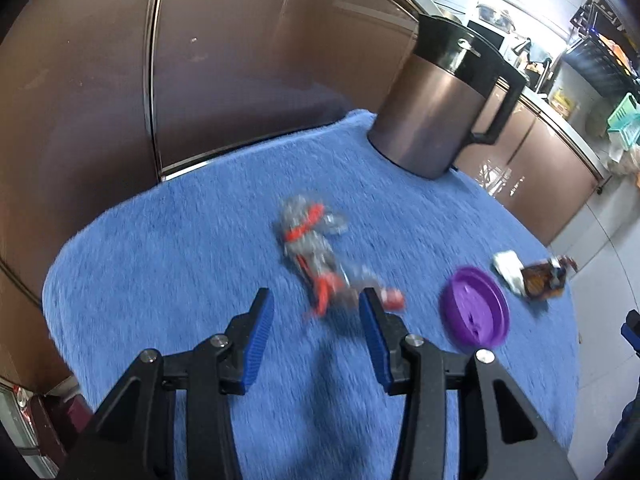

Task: Collect trash
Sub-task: 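Grasp the red-tied clear wrapper with the left tool while the right tool grasps the foil snack bag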

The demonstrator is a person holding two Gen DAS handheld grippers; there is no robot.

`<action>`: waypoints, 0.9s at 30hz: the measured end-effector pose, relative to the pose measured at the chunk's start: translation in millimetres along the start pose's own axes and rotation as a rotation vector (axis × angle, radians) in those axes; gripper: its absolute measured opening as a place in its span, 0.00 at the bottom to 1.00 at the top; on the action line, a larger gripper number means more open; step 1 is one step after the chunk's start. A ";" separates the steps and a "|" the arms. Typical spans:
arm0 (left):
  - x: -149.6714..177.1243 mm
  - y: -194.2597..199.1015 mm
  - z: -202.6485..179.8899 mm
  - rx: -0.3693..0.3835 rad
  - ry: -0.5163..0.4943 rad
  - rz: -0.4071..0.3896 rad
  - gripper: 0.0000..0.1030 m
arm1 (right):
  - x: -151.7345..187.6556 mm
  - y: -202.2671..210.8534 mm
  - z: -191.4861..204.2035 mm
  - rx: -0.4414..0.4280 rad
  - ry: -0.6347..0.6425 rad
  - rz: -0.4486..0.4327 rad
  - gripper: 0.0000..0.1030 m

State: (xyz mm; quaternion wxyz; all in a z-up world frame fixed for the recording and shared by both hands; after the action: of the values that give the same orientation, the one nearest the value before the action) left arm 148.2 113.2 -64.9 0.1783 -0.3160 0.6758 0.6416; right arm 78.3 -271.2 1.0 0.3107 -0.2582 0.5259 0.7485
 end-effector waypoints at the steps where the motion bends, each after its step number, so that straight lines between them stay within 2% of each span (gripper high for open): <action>1: -3.1 -3.3 -1.4 -0.006 -0.002 -0.002 0.42 | -5.1 -8.7 1.3 -0.002 0.010 0.002 1.00; 10: -15.7 -40.2 -3.8 -0.025 0.016 0.019 0.42 | -37.9 -78.1 16.8 -0.016 0.077 0.022 1.00; 17: -14.2 -53.1 -5.4 -0.025 0.010 0.037 0.42 | -50.4 -122.9 -11.4 0.020 -0.102 0.071 1.00; 24: -13.6 -55.5 -17.0 -0.048 -0.024 0.029 0.42 | -29.9 -148.3 -42.8 -0.045 -0.259 0.143 1.00; 25: -13.4 -55.9 -18.2 -0.048 -0.024 0.027 0.42 | -28.8 -149.0 -42.4 -0.050 -0.262 0.146 0.99; 27: -13.1 -56.1 -18.3 -0.040 -0.018 0.024 0.41 | -26.5 -148.2 -39.1 -0.068 -0.253 0.145 0.88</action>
State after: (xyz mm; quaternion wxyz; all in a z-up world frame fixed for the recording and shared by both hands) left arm 197.7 99.1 -96.6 0.1702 -0.3057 0.6651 0.6597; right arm 207.7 -275.7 -85.2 0.3107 -0.1334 0.4743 0.8129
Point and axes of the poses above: each gripper's, at about its wrist camera, not at the fingertips, and y roughly against the way its jaws point, z to its left, x to its underside, the point moved 1 cm from there along -y, roughly the way its jaws point, and after that the axes turned 11 degrees about -x, right-handed, at the moved point
